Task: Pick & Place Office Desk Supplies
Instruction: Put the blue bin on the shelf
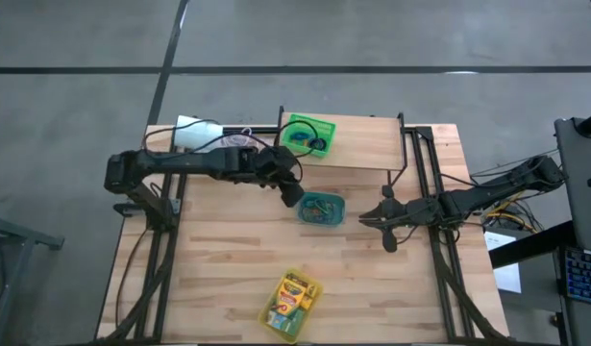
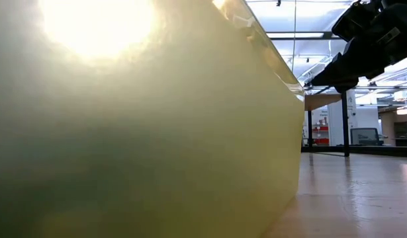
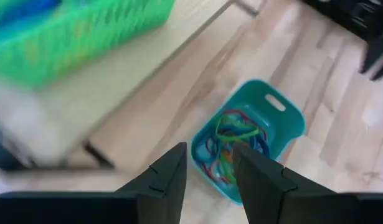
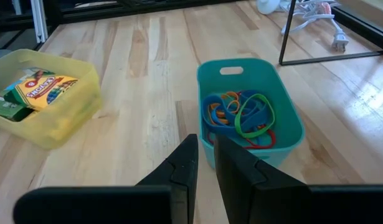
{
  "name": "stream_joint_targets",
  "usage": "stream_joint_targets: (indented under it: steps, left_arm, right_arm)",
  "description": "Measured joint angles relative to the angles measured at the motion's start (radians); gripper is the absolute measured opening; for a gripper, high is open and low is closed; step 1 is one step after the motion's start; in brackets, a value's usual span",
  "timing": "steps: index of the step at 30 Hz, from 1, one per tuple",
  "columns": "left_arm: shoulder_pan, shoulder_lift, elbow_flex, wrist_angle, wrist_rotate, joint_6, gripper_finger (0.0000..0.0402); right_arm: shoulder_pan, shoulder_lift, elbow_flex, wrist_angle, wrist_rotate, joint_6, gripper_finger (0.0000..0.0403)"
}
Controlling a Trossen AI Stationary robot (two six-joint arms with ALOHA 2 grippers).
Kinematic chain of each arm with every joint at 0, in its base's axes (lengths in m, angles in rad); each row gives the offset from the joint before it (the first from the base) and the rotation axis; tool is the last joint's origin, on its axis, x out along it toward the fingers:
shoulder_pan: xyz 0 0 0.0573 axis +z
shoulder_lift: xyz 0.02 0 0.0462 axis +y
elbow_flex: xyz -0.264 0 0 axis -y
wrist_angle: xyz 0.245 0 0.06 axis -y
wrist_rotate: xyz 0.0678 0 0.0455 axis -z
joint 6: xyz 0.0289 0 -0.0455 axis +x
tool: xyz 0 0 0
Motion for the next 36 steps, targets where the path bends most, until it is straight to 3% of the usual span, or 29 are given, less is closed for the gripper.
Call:
stream_joint_targets:
  steps: [5,11,20,27,36]
  left_arm:
    - [-0.001,-0.002,-0.008,0.081,0.015,0.196,0.0123]
    - [-0.035,-0.006,-0.05,0.276,0.163,0.535,0.0118]
    - [-0.051,-0.091,-0.184,0.432,0.17,0.637,0.0118]
    - [-0.055,-0.269,-0.407,0.547,0.175,0.731,0.0118]
    - [-0.056,-0.563,-0.798,0.895,0.223,0.75,0.0118]
  right_arm:
    - [0.0,0.0,0.0,-0.001,0.0,0.0,0.0052]
    - [0.0,0.0,0.0,-0.001,0.0,0.0,0.0052]
    - [0.0,0.0,0.0,-0.001,0.0,0.0,0.0052]
    - [0.0,0.0,0.0,-0.001,0.0,0.0,0.0052]
    - [0.0,0.0,0.0,-0.001,0.0,0.0,0.0052]
